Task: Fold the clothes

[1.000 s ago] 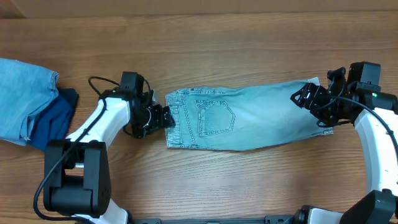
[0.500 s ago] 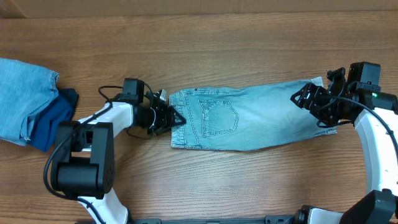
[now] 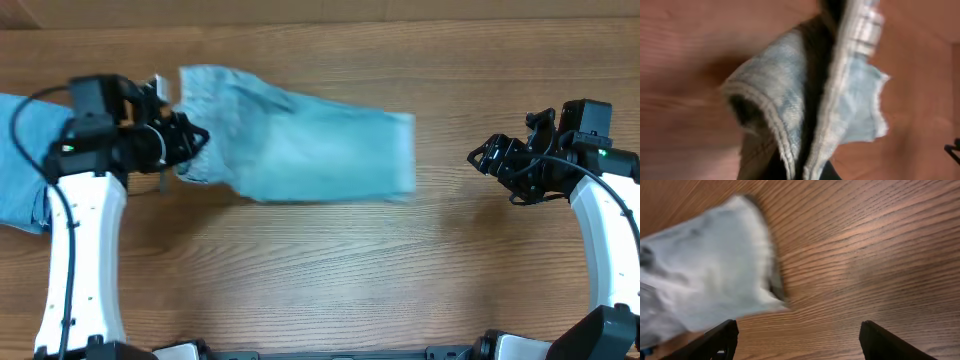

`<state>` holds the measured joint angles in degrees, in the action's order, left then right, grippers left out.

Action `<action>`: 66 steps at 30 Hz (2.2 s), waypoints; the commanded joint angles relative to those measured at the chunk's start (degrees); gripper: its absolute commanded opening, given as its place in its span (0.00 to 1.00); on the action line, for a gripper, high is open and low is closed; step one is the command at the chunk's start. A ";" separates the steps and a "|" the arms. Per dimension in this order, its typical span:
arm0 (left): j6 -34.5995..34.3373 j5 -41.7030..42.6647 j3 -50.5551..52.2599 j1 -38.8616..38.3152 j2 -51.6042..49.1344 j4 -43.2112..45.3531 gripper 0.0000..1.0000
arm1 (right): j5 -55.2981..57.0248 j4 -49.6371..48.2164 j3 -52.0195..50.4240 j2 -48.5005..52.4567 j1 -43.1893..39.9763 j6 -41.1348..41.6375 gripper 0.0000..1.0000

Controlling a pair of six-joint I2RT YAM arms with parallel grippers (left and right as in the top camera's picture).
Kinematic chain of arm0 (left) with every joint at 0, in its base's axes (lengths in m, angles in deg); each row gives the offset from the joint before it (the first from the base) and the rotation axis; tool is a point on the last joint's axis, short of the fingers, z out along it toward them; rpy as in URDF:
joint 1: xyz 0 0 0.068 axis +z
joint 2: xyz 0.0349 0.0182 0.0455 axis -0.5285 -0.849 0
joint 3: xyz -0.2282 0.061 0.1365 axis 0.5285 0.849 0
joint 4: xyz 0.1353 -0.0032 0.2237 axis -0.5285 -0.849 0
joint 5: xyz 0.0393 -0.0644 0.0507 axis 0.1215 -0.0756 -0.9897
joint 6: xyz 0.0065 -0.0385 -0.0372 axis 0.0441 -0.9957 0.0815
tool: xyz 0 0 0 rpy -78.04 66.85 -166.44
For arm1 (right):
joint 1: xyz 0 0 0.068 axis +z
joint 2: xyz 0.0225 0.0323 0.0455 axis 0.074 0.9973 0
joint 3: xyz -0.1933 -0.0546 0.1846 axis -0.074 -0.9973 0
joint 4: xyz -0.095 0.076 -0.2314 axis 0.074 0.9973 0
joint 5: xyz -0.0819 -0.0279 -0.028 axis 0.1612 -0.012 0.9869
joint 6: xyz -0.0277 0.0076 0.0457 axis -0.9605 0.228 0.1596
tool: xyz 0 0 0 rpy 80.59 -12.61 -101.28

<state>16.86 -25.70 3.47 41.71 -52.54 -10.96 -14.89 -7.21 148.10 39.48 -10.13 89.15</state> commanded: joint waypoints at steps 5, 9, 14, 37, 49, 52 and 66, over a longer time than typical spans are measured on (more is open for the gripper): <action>3.43 -3.50 -11.78 -6.19 0.22 -4.87 0.04 | -1.16 -0.50 1.03 -0.15 -0.11 -0.24 0.81; 1.66 -9.55 -11.78 -15.17 -5.03 -1.14 0.04 | -2.40 -0.35 1.03 -0.15 -0.11 -0.24 0.81; -3.08 -10.25 -11.80 -21.09 -15.69 12.02 0.04 | -2.86 1.31 1.03 -0.15 -0.11 -0.26 0.80; -23.54 -24.68 -12.11 -37.81 -35.74 40.54 0.28 | -4.92 4.48 1.01 -0.15 2.91 -0.28 0.79; -17.42 -29.97 -27.54 -34.58 -32.63 12.76 0.89 | -4.04 5.05 1.01 -0.15 2.91 -0.94 0.79; -19.58 -25.16 -27.54 -25.20 -32.68 2.25 1.00 | -4.07 5.11 1.01 -0.15 2.91 -1.38 0.79; -2.89 13.55 -26.08 -11.15 -53.81 6.03 1.00 | -4.04 6.38 1.01 -0.15 2.91 -1.79 0.79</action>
<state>12.95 -14.49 -23.15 31.94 -102.70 -4.91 -19.08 -0.92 148.12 39.48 -7.61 87.86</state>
